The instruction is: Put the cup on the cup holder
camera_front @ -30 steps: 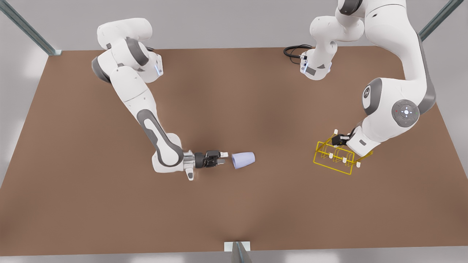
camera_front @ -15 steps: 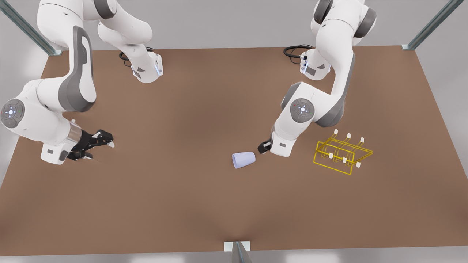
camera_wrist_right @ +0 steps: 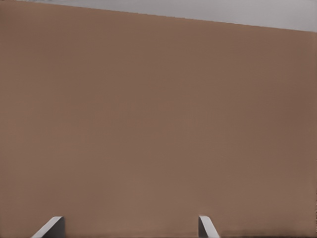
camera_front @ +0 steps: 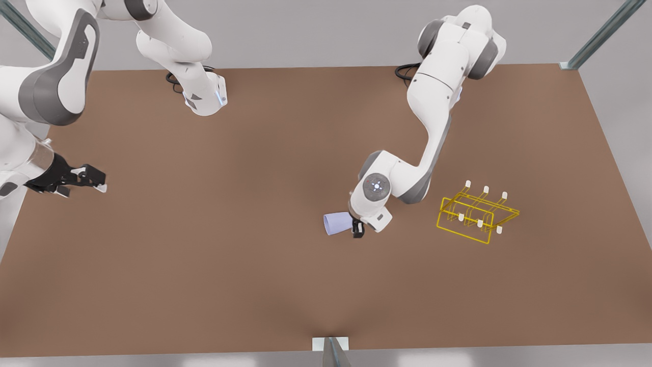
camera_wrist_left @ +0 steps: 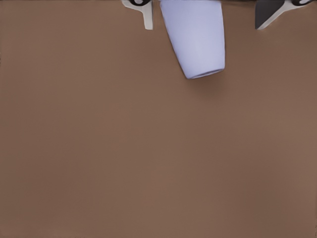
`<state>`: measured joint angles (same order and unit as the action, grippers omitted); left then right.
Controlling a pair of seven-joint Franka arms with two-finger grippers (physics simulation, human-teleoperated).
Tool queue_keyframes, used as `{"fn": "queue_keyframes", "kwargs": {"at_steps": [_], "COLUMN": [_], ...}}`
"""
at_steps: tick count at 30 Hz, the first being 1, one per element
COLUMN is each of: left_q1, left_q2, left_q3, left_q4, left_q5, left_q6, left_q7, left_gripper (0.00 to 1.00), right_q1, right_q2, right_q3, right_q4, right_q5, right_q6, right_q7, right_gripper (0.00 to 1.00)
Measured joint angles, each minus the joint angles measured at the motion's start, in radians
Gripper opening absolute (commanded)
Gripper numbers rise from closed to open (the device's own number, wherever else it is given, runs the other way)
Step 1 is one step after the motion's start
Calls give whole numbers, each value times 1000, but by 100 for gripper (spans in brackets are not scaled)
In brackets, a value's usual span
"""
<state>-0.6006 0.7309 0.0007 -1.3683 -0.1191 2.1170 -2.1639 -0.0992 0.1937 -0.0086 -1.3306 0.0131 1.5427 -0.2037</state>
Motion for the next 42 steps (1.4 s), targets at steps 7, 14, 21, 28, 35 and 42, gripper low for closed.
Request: {"fn": "queue_keyframes", "kwargs": {"at_steps": [7, 14, 21, 28, 35, 42], "left_q1": [-30, -48, -75, -85, -85, -85], "left_q2": [24, 37, 60, 88, 102, 129], "left_q3": [-1, -1, 0, -1, -1, -1], "left_q4": [2, -6, -7, -4, -1, 0], "left_q5": [-2, 28, 38, 53, 56, 58], "left_q6": [59, 77, 92, 104, 124, 147], "left_q7": [-293, -453, -505, -500, -496, -491], "left_gripper": [100, 100, 100, 100, 100, 100], "right_q1": [4, 19, 65, 91, 94, 89], "right_q2": [-18, -14, -15, -12, -18, -16], "right_q3": [7, 55, 56, 58, 58, 49], "right_q4": [20, 19, 40, 44, 69, 69], "right_q5": [-6, -6, -25, -68, -76, -81], "right_q6": [-12, -33, -85, -82, -76, -74], "right_q7": [62, 105, 134, 153, 166, 176], "right_gripper": [100, 100, 100, 100, 100, 100]}}
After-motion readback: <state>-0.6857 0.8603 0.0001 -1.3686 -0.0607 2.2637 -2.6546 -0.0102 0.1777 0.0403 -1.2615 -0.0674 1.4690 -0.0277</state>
